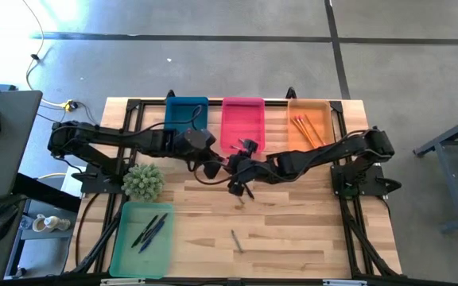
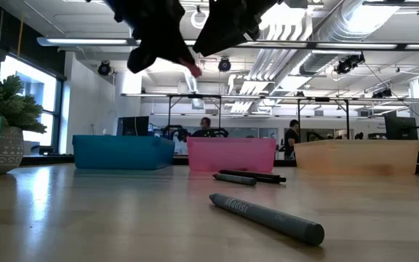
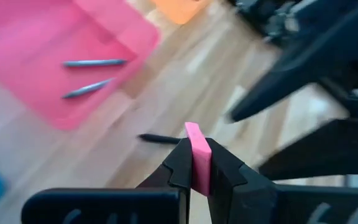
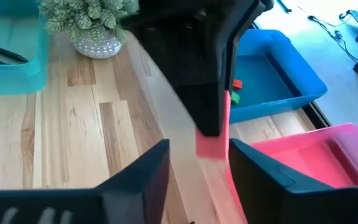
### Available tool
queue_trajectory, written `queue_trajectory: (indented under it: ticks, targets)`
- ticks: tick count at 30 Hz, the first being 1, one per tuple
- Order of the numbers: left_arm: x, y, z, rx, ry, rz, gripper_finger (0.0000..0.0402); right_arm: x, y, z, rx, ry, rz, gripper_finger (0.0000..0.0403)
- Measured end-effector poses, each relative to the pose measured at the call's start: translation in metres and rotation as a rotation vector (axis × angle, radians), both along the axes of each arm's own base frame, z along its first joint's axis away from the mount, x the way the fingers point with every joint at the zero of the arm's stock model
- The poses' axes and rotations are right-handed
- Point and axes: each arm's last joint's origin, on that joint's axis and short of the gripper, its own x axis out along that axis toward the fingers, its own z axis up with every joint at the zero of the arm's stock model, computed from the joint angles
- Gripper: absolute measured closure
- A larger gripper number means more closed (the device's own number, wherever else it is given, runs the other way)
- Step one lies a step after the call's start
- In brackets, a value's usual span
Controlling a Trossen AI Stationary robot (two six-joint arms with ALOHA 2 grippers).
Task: Sort crayons/erasers/pens/pencils in bins
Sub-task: Put the pink eraser into the transparent blue bin
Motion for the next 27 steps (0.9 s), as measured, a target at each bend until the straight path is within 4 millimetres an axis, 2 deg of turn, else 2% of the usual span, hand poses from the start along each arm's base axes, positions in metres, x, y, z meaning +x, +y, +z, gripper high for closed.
queue_trajectory:
  ticks: [8,17,27]
  targets:
    - [-0.013,0.023,-0.007,0.069,0.135,0.082,0.0392,-0.009,-0.013,0.014,-0.008,-0.004,-0.029,0.0218]
    - [-0.035,0.058,-0.014,0.123,0.295,0.206,0.0392,-0.021,-0.045,0.027,-0.020,0.035,-0.074,0.0217]
    - [-0.065,0.095,-0.020,0.137,0.464,0.384,0.0392,-0.027,-0.085,0.024,0.020,0.117,-0.068,0.0217]
